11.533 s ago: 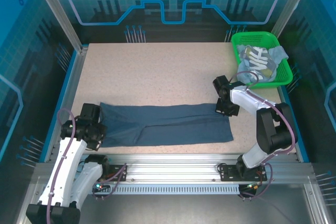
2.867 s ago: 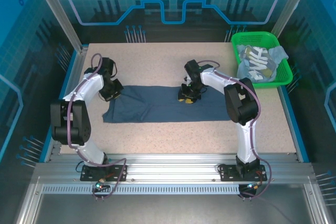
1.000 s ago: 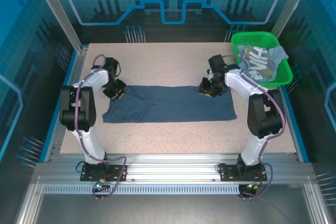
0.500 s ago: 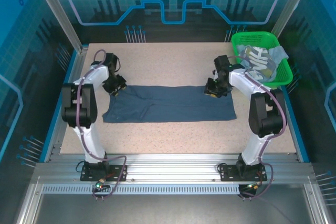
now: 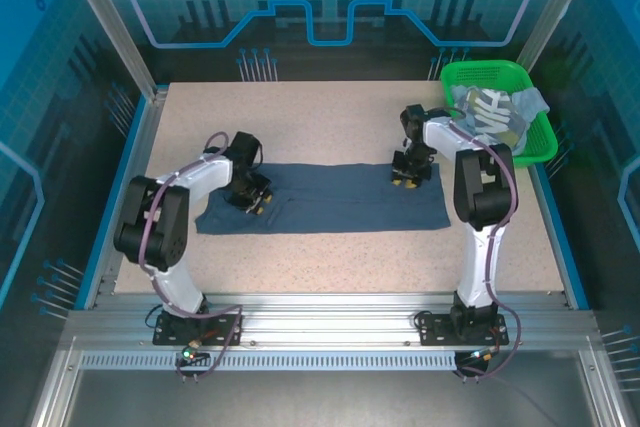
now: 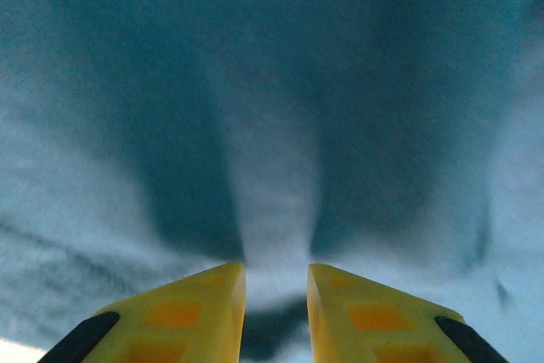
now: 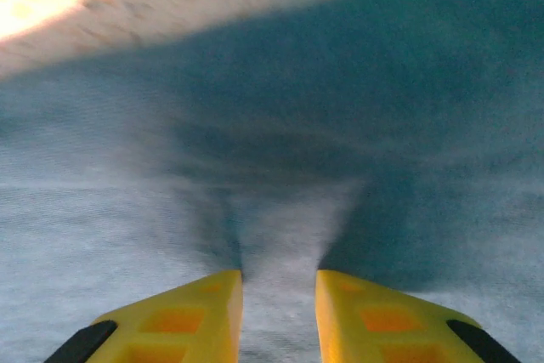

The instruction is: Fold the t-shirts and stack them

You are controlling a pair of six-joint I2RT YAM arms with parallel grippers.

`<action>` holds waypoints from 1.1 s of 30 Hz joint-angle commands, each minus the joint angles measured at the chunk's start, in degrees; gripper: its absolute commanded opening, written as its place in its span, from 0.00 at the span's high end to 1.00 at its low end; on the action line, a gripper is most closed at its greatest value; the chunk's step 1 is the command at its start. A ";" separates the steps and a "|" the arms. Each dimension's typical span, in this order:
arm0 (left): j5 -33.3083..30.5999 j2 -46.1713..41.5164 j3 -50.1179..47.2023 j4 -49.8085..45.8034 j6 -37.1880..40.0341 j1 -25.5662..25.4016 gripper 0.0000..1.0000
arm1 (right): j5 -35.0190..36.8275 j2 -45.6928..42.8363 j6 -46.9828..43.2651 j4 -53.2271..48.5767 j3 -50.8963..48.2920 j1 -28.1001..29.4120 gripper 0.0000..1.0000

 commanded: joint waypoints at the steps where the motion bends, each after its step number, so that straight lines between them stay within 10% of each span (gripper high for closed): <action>1: 0.60 3.64 5.05 0.23 -0.74 0.17 0.74 | 2.26 -0.10 0.92 -5.15 -0.30 -0.51 0.71; 12: 5.24 29.04 37.08 6.66 6.48 0.01 0.72 | 2.05 -7.68 13.13 -4.53 -12.95 -0.45 0.72; 22: 13.28 48.60 70.04 10.80 2.79 -3.06 0.69 | -6.82 -14.44 33.18 2.80 -26.00 11.04 0.74; 33: 8.14 37.79 68.18 10.45 5.38 -3.32 0.56 | -9.42 -14.09 34.38 2.18 -16.49 18.63 0.72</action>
